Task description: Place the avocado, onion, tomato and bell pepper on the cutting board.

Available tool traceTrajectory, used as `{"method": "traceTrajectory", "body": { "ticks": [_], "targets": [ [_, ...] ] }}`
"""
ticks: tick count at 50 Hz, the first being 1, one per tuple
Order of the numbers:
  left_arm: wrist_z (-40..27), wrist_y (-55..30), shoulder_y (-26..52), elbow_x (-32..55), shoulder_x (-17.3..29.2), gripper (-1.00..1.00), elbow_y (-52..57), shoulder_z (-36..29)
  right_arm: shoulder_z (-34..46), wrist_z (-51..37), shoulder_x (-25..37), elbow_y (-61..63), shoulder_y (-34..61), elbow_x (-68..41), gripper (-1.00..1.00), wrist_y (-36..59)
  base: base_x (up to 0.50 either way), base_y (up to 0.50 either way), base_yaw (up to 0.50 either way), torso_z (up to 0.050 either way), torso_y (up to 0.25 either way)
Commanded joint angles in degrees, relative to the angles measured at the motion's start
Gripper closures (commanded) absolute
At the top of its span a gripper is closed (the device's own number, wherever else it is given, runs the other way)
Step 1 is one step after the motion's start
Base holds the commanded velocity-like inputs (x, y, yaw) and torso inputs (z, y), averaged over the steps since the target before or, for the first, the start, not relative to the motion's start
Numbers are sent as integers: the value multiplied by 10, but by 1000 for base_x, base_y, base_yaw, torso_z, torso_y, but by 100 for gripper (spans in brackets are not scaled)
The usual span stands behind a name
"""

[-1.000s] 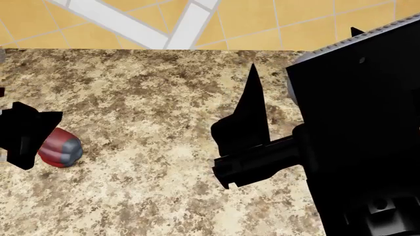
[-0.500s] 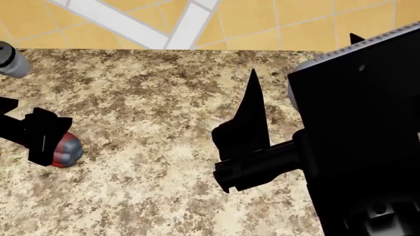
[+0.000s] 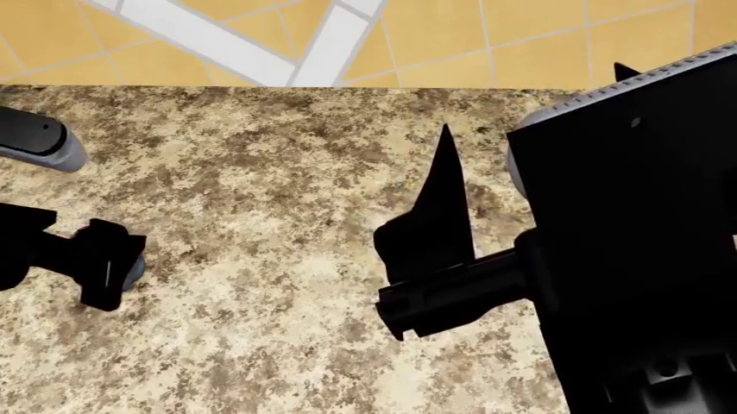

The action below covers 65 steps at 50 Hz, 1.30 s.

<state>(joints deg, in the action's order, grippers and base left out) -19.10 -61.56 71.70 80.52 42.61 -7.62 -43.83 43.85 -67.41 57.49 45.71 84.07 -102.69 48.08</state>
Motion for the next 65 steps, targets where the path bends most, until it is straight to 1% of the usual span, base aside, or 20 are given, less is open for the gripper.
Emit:
{"method": "traceTrajectory", "body": {
  "ticks": [1, 29, 30, 33, 35, 42, 45, 46, 47, 49, 50, 51, 52, 53, 56, 57, 59, 61, 63, 65],
  "targets": [
    [19, 21, -14, -34, -9, -100, -27, -16, 0, -1, -2, -2, 5, -4, -100, 2, 0, 0, 0, 0, 0],
    [38, 57, -53, -71, -19, -100, -37, -41, -1, 2, 4, 7, -10, 2, -100, -5, 0, 0, 0, 0, 0],
    [32, 58, -51, -75, -15, 100, -29, -41, -1, 3, 4, 7, -12, 4, -100, -6, 0, 0, 0, 0, 0],
    [21, 53, -43, -72, -2, 100, -3, -36, 0, 5, 3, 7, -15, 7, -100, -7, 0, 0, 0, 0, 0],
    [-1, 45, -44, -45, 9, 100, 18, -20, 0, 5, 1, 7, -13, 6, -100, -5, 0, 0, 0, 0, 0],
    [-39, 29, -40, -3, 37, 100, 77, 3, 0, 7, -1, 1, -3, 3, -100, 1, 0, 0, 0, 0, 1],
    [-70, 24, -39, 38, 56, 100, 119, 26, 0, 8, -2, -2, 0, 2, -100, 2, 0, 0, 0, 0, 0],
    [-83, 36, -45, 54, 63, 100, 135, 41, -1, 9, -3, -2, 0, 3, -100, 2, 0, 0, 0, 0, 0],
    [-83, 35, -46, 48, 68, 100, 151, 38, -1, 10, -3, -3, -1, 5, -100, 2, 0, 0, 0, 0, 0],
    [-118, 52, -67, 79, 83, 100, 194, 59, -1, 11, -4, -5, 2, 5, -100, 3, 0, 0, 0, 0, 0],
    [-123, 55, -69, 85, 86, 100, 200, 62, -1, 10, -4, -5, 3, 4, -100, 3, 0, 0, 0, 0, 0],
    [-137, 66, -75, 109, 95, 100, 217, 77, -3, 10, -2, -3, 5, 1, -100, 3, 0, 0, 0, 0, 0],
    [-141, 67, -76, 110, 103, 100, 240, 80, -3, 10, 0, -2, 3, 2, -100, 3, 0, 0, 0, 0, 0],
    [-156, 78, -83, 136, 108, 100, 248, 92, -3, 10, 1, -1, 2, 3, -100, 1, 0, 0, 0, 0, 0],
    [-173, 83, -91, 157, 129, 100, 304, 103, -9, 4, 5, 2, 2, 7, -100, -4, 0, 0, 0, 0, 0],
    [-175, 82, -89, 159, 134, 100, 320, 106, -11, 2, 7, 5, 2, 6, -100, -8, 0, 0, 0, 0, 0],
    [-201, 86, -78, 194, 145, 100, 344, 119, -14, 3, 14, 11, -7, 10, -100, -14, 0, 0, 0, 0, 0],
    [-211, 99, -79, 212, 157, 100, 374, 133, -16, -3, 17, 16, -4, 5, -100, -15, 0, 0, 0, 0, 0],
    [-221, 107, -80, 227, 165, 100, 396, 142, -17, -15, 15, 21, 13, -12, -100, -10, 0, 0, 0, 0, 0],
    [-246, 121, -78, 252, 178, 100, 426, 155, -18, -32, 16, 23, 38, -34, -100, 0, 0, 0, 0, 0, 0]
  ]
}}
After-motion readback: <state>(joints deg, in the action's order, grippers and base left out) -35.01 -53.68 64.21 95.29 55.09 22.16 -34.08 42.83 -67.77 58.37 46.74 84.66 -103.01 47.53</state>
